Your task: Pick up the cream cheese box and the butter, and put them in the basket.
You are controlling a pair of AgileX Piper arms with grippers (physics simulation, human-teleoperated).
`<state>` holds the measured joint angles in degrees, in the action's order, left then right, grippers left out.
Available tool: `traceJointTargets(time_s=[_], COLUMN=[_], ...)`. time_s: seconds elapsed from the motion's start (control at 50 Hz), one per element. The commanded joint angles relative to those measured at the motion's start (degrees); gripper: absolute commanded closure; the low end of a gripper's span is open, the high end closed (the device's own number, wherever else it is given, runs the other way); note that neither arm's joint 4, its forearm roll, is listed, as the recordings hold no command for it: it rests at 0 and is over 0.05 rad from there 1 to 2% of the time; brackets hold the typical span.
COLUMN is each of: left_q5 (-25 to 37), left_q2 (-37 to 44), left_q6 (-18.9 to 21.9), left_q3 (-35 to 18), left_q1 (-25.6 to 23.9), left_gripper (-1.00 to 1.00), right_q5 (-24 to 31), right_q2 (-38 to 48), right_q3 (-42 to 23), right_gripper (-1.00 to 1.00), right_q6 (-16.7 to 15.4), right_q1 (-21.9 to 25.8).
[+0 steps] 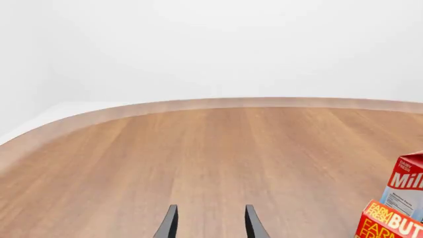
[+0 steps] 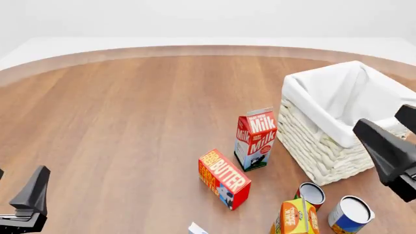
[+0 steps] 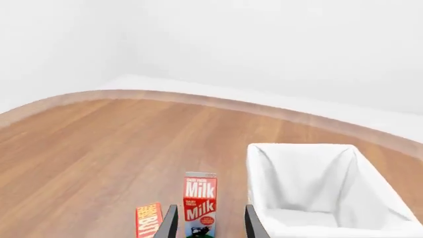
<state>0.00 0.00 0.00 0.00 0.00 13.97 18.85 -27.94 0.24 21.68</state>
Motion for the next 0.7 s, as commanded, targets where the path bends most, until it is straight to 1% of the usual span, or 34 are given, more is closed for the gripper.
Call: traceJointTargets(time_s=[0.02,0.04,0.06,0.08,0.14,0.18,0.22,0.28,0.3,0.34,0.46,0.48,0.5,0.68,0.7], left_q5=[0.0,0.0,0.0,0.0,0.0,0.0,0.0,0.0,0.0,0.0,0.0,0.0,0.0,0.0,0.0], left_q2=[0.0,0.0,0.0,0.0,0.0,0.0,0.0,0.0,0.0,0.0,0.0,0.0,0.0,0.0,0.0], left_q6=[0.0,0.0,0.0,0.0,0.0,0.0,0.0,0.0,0.0,0.0,0.0,0.0,0.0,0.0,0.0], left_q3=[0.0,0.0,0.0,0.0,0.0,0.0,0.0,0.0,0.0,0.0,0.0,0.0,0.0,0.0,0.0], left_q1=[0.0,0.0,0.0,0.0,0.0,0.0,0.0,0.0,0.0,0.0,0.0,0.0,0.0,0.0,0.0], left_gripper=[-1.00,-1.00,-1.00,-1.00,-1.00,-1.00,-1.00,-1.00,-1.00,-1.00,-1.00,-1.00,-1.00,-1.00,-1.00], right_q5=[5.8,7.9,8.7,8.6,11.3,12.6,12.6,13.9,14.3,15.6,17.0,17.1,17.4,19.1,19.4], right_q2=[7.8,8.7,9.1,8.9,10.7,11.7,11.3,12.8,13.6,14.9,18.6,19.1,20.3,23.8,24.1], right_q3=[-10.0,-13.1,-14.1,-13.5,-17.3,-18.4,-17.7,-19.1,-19.7,-21.5,-24.3,-24.6,-24.9,-27.6,-28.0], right_gripper=[-1.00,-1.00,-1.00,-1.00,-1.00,-1.00,-1.00,-1.00,-1.00,-1.00,-1.00,-1.00,-1.00,-1.00,-1.00], right_q6=[-1.3,-1.7,-2.8,-2.9,-2.7,-1.7,0.1,-0.8,-1.9,-1.1,-1.8,-1.4,-2.3,-1.2,-0.7], right_q1=[7.3,7.6,7.8,8.4,9.1,10.1,11.1,11.4,11.9,12.4,14.5,14.8,15.2,17.3,17.4])
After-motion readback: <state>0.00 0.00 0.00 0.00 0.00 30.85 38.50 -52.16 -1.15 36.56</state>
